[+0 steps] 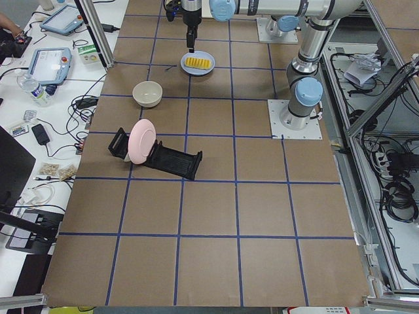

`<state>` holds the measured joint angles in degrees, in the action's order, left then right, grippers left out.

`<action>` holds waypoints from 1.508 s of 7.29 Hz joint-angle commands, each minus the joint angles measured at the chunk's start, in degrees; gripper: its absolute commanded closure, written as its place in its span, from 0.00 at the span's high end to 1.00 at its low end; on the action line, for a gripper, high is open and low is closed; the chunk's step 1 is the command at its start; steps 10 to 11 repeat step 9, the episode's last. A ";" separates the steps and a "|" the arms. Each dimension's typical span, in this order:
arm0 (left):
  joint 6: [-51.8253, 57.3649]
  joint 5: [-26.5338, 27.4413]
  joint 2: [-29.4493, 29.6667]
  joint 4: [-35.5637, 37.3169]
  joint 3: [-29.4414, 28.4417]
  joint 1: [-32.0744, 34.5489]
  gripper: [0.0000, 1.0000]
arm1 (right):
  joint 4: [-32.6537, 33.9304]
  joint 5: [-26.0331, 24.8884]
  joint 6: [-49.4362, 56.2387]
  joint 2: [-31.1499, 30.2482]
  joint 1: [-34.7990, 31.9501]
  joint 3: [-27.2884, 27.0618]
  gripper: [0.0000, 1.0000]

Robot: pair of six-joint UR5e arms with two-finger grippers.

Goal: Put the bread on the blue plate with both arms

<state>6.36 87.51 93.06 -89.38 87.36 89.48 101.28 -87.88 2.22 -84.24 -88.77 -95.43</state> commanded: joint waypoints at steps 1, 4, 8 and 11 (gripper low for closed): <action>0.06 0.03 0.02 0.00 0.00 -0.01 1.00 | -9.38 -1.50 4.56 -5.48 3.25 5.65 1.00; 0.06 0.03 0.02 0.00 0.00 -0.01 1.00 | -13.31 -0.18 -1.14 -1.19 -0.68 11.41 1.00; -0.03 -0.06 0.02 0.09 0.00 -0.01 1.00 | -12.87 -0.45 -2.66 -0.31 -1.32 11.05 1.00; 0.06 -0.06 0.02 0.00 0.09 -0.01 1.00 | -12.87 -0.45 -2.40 -0.31 -1.32 11.05 1.00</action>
